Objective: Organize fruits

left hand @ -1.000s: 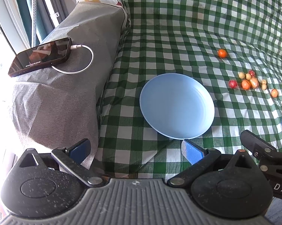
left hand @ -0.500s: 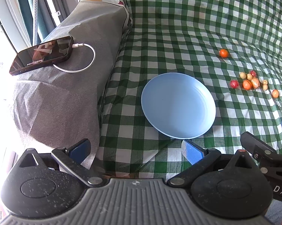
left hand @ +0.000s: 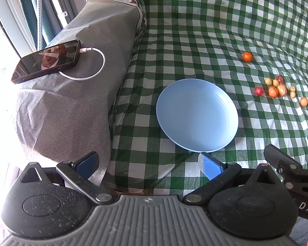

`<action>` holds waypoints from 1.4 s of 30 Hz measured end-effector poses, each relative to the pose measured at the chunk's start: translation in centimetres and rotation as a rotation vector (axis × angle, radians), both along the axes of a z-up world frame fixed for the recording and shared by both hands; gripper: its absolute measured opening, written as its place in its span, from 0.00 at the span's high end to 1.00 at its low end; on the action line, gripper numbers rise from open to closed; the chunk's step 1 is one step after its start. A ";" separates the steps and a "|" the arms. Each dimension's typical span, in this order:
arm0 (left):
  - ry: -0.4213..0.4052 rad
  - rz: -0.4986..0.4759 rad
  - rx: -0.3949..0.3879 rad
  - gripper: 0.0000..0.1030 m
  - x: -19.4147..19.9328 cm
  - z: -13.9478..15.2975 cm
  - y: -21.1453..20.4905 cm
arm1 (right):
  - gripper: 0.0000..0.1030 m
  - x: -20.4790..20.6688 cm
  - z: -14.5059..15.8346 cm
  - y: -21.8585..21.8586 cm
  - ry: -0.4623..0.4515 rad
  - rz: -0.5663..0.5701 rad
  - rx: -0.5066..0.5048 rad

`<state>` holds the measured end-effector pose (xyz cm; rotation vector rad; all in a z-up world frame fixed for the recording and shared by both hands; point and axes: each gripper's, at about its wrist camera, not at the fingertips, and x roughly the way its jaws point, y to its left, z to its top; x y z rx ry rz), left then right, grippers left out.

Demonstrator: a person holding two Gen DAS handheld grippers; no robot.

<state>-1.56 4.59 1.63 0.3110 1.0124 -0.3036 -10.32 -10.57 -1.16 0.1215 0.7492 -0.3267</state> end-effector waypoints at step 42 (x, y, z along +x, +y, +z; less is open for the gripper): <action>0.051 -0.393 -0.026 0.00 9.0 -14.2 -31.6 | 0.01 0.4 -16.1 -35.6 0.016 -0.591 -0.002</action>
